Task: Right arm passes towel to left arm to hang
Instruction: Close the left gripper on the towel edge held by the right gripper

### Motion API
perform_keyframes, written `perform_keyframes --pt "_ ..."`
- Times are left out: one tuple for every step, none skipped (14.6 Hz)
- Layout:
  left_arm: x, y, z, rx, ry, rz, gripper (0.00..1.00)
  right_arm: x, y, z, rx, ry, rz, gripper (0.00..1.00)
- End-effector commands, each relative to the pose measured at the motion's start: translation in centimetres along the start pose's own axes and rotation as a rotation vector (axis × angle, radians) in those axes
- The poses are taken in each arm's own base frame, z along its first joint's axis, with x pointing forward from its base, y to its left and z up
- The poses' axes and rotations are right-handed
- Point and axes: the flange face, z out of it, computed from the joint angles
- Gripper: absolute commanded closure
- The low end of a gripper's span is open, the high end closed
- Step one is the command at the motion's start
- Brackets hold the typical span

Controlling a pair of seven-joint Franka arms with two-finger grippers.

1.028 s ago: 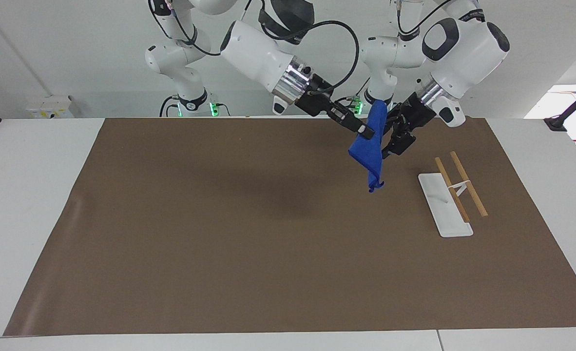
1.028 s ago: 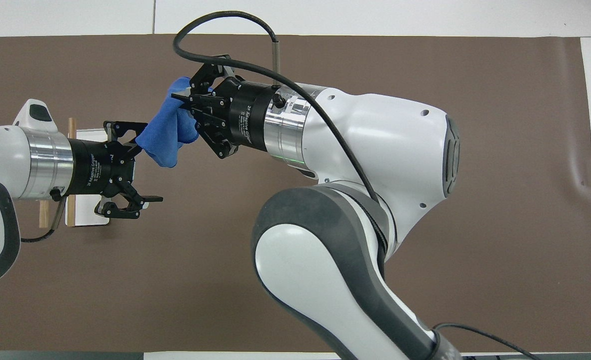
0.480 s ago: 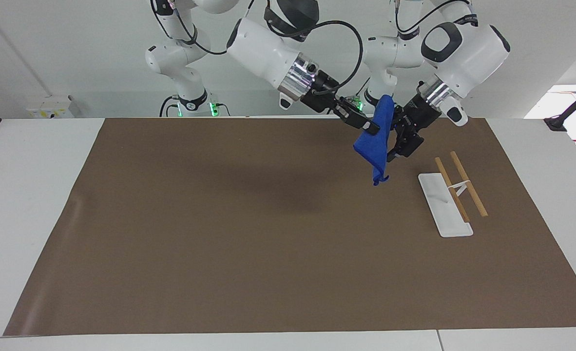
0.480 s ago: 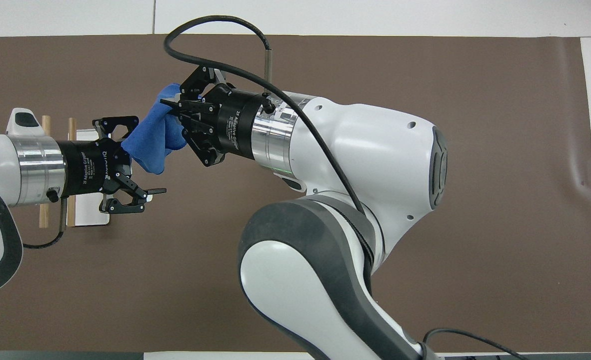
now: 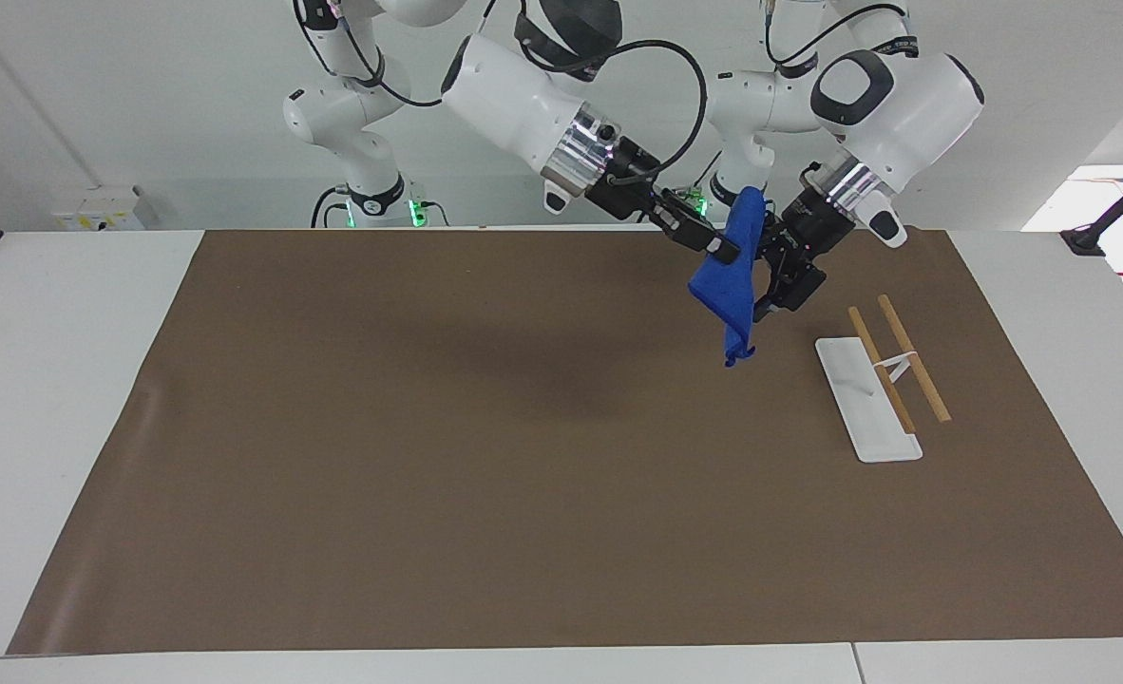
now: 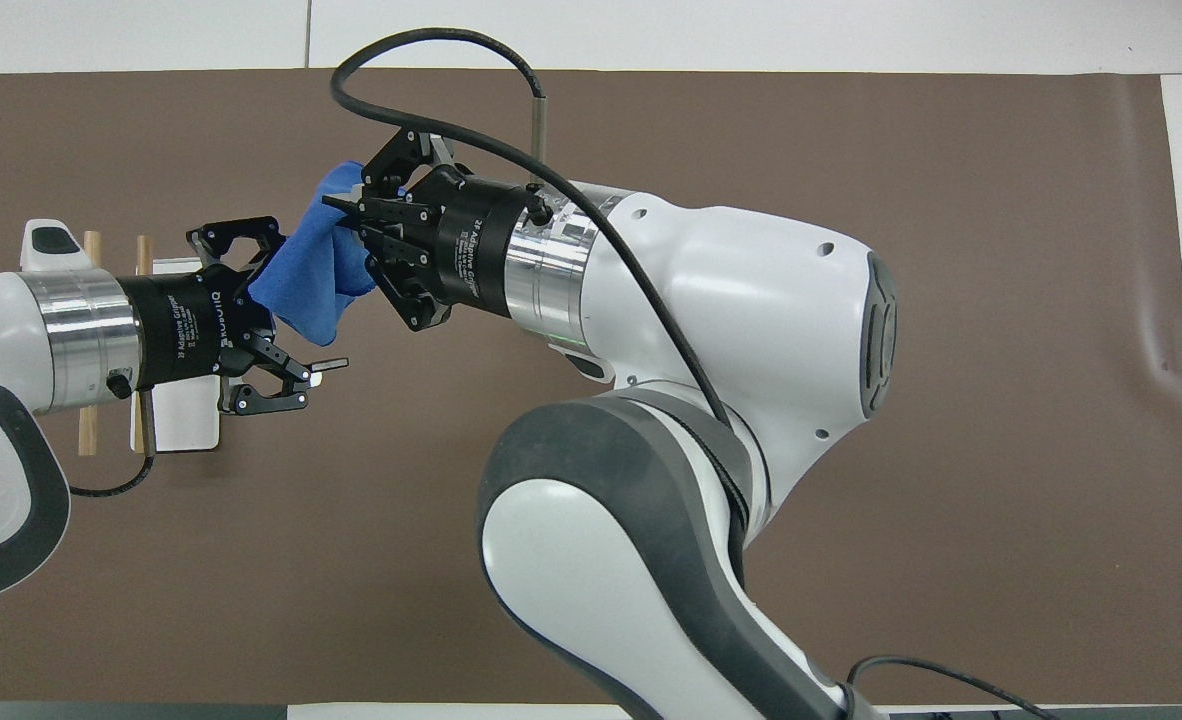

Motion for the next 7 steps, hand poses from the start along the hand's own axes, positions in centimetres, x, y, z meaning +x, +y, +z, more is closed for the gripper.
perform_keyframes --pt "-0.01 -0.57 0.96 -0.017 -0.001 -0.024 0.00 -0.08 -0.21 -0.05 0.013 0.000 0.014 1.00" --pt "-0.11 -0.56 1.26 -0.019 0.001 -0.022 0.00 -0.02 -0.17 -0.02 0.012 0.001 0.013 1.00" --pt "-0.19 -0.45 1.66 -0.029 0.005 -0.020 0.00 -0.02 -0.17 -0.02 0.012 0.001 0.013 1.00" --pt "-0.17 -0.29 1.58 -0.039 0.006 -0.021 0.00 -0.08 -0.11 0.02 0.011 0.000 0.013 1.00" --pt "-0.14 -0.11 1.59 -0.044 -0.006 -0.033 0.00 -0.02 -0.17 -0.02 0.012 0.001 0.013 1.00" --pt "-0.02 -0.12 1.77 -0.043 -0.012 -0.042 0.00 -0.02 -0.17 -0.02 0.012 0.001 0.013 1.00" --pt "-0.10 -0.14 1.94 -0.047 -0.010 -0.039 0.01 -0.03 -0.06 0.06 0.010 0.002 0.013 1.00"
